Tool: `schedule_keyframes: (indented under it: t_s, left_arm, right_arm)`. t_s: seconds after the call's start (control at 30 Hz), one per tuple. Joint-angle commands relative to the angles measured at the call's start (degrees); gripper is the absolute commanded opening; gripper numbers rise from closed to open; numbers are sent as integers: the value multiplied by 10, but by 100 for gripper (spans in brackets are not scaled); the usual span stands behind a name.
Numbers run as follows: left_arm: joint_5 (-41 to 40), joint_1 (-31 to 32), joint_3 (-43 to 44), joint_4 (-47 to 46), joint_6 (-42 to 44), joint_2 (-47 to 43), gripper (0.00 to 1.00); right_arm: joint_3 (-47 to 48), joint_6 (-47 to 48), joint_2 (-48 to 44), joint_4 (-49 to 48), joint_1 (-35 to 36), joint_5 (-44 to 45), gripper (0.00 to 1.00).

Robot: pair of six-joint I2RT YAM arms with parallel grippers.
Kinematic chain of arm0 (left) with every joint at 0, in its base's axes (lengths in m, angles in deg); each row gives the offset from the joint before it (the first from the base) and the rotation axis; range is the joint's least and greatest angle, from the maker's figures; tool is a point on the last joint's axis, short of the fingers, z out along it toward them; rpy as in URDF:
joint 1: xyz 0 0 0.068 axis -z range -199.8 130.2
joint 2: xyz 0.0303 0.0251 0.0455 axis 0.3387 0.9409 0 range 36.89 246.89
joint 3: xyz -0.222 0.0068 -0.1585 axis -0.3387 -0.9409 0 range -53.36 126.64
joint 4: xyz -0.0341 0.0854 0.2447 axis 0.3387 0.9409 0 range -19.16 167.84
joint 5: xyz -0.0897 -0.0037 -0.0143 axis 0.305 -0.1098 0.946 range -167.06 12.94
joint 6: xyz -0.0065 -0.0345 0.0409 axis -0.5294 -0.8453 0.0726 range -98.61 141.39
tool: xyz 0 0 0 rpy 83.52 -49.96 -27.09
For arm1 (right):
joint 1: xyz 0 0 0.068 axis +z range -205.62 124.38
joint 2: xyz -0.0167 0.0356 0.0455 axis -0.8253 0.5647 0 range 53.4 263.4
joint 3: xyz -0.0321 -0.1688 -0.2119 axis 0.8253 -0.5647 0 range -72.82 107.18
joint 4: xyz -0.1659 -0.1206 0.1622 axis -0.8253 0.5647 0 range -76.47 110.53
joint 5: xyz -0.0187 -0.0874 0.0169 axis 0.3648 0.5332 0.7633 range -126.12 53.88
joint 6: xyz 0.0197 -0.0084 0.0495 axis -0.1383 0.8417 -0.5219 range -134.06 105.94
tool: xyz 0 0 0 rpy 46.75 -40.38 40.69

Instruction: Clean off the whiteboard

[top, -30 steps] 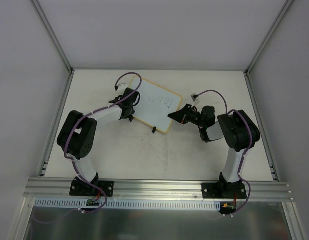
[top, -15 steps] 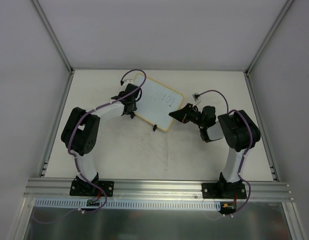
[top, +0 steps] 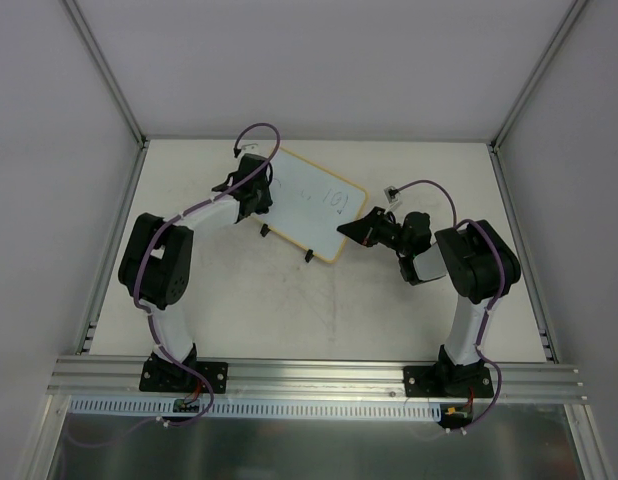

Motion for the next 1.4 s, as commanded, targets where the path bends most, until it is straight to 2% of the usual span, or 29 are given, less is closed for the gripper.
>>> schedule_keyframes:
  t_s: [0.0,0.2,0.43,0.77,0.93,1.37]
  left_arm:
    - [31,-8,19,-16,12,-10,0]
    - [9,4,-1,-22,1,1,0]
    - [-12,46,-35,-91,-7,-4,0]
    - [17,102,-27,-126,-13,-15,0]
    - [79,107,-28,-128,-10,-22,0]
    - [228,129,-11,-145,80,-11,0]
  right_arm:
    - [5,6,1,-112,3,9,0]
    - [5,4,1,-111,2,8,0]
    - [7,0,1,-111,1,6,0]
    - [9,-3,1,-111,1,4,0]
    - [9,-4,1,-111,1,4,0]
    - [11,-11,2,-112,0,9,0]
